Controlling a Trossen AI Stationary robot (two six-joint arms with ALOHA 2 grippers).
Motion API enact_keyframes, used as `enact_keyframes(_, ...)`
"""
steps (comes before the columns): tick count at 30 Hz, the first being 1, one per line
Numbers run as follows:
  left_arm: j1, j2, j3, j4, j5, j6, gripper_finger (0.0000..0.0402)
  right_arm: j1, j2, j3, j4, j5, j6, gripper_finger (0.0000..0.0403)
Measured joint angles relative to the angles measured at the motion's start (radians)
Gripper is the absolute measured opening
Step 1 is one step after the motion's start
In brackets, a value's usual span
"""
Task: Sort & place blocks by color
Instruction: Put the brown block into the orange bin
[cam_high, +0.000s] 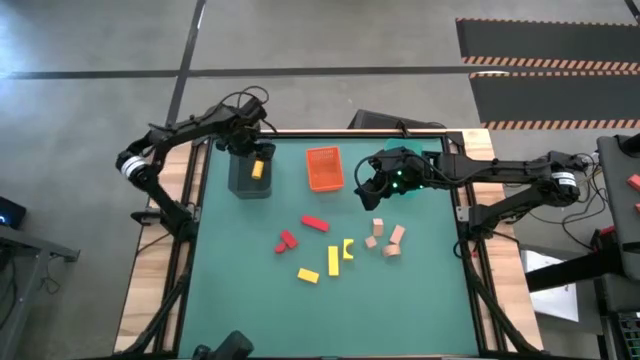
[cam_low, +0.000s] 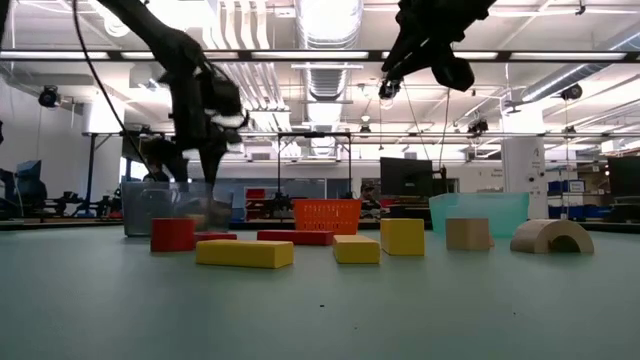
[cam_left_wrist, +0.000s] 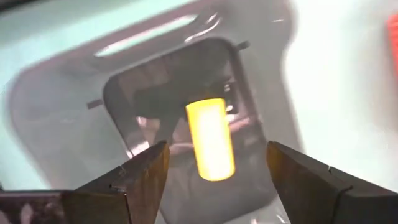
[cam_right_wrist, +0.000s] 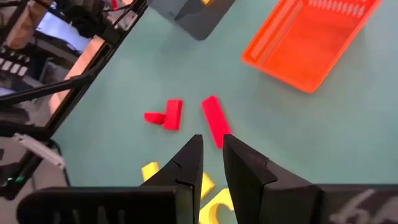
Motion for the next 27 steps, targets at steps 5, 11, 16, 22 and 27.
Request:
enact_keyframes(5,-0.047,-0.157,-0.004,-0.003,-0.001,-0.036,0.0253,0.03,0.0,0.0,0.0,-0.012,0.049,0.0052)
enact_keyframes(11,-0.161,-0.349,-0.004,0.014,-0.004,-0.132,0.0253,0.086,0.0,0.0,0.0,-0.014,0.12,0.0052)
enact_keyframes(16,-0.289,-0.472,-0.006,0.063,-0.015,-0.217,0.0253,0.141,0.0,0.0,0.0,-0.013,0.169,0.0052)
enact_keyframes(22,-0.46,-0.555,-0.007,0.162,-0.019,-0.337,0.0253,0.217,0.001,0.0,-0.004,-0.013,0.188,0.0052)
enact_keyframes(27,-0.633,-0.572,-0.007,0.258,-0.072,-0.423,0.0253,0.262,0.002,0.0,-0.049,-0.013,0.216,0.0052)
